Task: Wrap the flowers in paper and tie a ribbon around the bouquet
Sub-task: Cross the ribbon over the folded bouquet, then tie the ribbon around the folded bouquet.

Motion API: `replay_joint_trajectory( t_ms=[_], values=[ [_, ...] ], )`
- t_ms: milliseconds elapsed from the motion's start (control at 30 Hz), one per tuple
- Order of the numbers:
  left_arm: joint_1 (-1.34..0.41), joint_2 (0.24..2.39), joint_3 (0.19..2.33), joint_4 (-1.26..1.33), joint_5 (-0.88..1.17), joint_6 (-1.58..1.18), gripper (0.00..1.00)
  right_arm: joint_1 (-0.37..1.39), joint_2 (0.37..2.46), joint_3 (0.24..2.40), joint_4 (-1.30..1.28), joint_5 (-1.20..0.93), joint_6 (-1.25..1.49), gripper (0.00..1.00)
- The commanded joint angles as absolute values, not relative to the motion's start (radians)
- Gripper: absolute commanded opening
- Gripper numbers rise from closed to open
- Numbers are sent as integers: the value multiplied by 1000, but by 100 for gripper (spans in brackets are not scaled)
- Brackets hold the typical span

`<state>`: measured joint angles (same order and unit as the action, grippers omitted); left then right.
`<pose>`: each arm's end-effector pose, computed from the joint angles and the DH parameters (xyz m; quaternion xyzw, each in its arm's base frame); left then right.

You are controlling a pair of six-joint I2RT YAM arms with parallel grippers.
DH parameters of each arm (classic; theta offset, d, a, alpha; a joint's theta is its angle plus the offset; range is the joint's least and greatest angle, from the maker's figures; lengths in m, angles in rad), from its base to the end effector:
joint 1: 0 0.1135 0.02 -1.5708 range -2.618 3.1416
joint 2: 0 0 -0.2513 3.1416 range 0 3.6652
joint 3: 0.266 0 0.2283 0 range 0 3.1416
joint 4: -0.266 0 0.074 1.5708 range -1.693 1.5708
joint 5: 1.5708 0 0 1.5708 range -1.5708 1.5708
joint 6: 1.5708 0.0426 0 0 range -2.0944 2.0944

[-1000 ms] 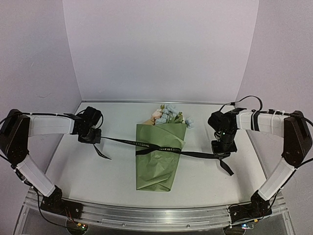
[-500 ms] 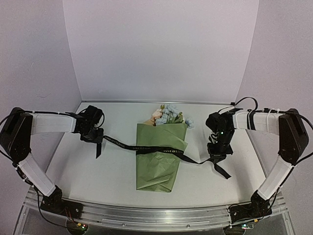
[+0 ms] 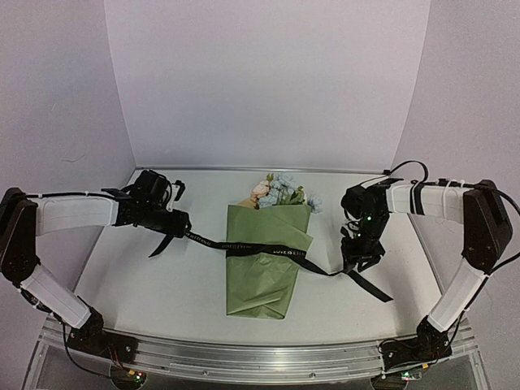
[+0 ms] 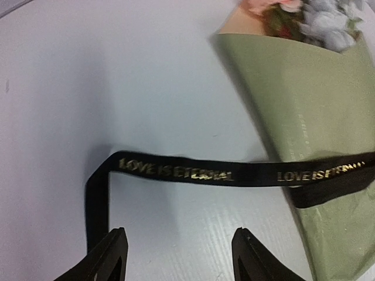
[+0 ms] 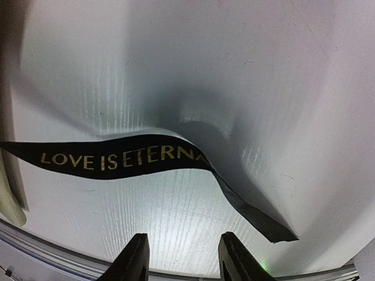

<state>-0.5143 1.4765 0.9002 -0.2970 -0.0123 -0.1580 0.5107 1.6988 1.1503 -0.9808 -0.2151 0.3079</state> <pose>0.2515 -0.1415 0.2046 0.1645 0.9253 -0.1073 0.3245 0.2365 0.1429 0.1836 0.1028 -0.9887 -0.1067 0.0238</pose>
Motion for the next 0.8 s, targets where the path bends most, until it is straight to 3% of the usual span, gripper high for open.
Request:
replay_joint_trajectory(
  t_ms=[0,267,500,767],
  values=[
    [-617,1572,982,-200,109,166,63,540,1625,1166,-909,-249,235,49],
    [-634,1683,952,-124,148,582,64,582,1548,1116,-763,-208,202,62],
    [-635,1801,988,-76,197,681,65,588,1506,1083,-706,-164,237,98],
    [-635,1881,1052,-53,216,746,64,588,1466,1024,-640,-176,191,98]
  ],
)
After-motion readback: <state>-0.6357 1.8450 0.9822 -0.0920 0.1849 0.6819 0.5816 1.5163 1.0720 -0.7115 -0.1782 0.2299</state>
